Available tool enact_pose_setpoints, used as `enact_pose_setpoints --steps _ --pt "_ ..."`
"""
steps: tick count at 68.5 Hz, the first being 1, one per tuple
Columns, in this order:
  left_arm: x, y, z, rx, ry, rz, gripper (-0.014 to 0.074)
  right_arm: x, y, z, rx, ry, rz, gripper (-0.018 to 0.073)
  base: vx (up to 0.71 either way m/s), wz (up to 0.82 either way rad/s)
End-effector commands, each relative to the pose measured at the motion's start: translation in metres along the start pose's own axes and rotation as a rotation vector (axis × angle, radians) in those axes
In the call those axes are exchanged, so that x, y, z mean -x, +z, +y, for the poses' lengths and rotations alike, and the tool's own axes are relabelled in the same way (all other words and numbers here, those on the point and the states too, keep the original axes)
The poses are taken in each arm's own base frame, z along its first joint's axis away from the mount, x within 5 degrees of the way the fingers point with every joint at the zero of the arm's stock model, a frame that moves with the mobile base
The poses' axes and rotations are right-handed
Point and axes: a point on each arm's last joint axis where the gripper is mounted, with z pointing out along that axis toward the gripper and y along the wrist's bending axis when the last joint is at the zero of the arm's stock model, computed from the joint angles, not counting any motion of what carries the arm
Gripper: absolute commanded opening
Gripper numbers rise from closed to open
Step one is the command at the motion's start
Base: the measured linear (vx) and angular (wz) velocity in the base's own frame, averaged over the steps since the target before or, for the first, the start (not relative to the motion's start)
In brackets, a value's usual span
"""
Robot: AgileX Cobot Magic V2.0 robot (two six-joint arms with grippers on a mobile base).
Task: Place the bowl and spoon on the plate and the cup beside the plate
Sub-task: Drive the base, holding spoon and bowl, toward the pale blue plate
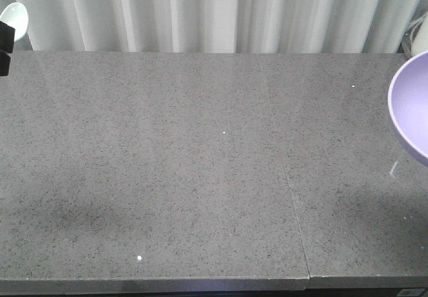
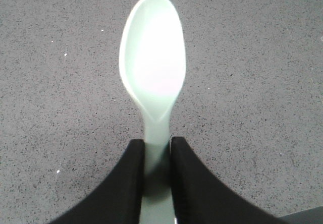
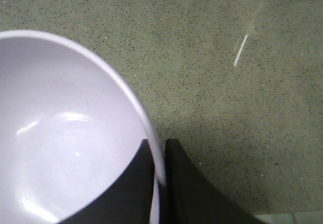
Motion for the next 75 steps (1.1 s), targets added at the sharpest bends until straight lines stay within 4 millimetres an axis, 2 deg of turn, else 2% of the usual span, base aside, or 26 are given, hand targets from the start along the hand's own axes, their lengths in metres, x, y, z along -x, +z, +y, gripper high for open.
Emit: enact_pose_setpoints --steps 1,75 --pt "0.0027 -0.0142 -0.0022 -0.023 0.003 -0.065 -0.0006 0.0083 -0.0097 -0.0017 -0.008 -0.005 -0.091 -0.001 0.0 0.0" --pt "0.0027 -0.0142 -0.0022 -0.023 0.003 -0.065 -0.0006 0.0083 -0.0097 -0.0017 -0.008 -0.005 -0.091 -0.001 -0.01 -0.05"
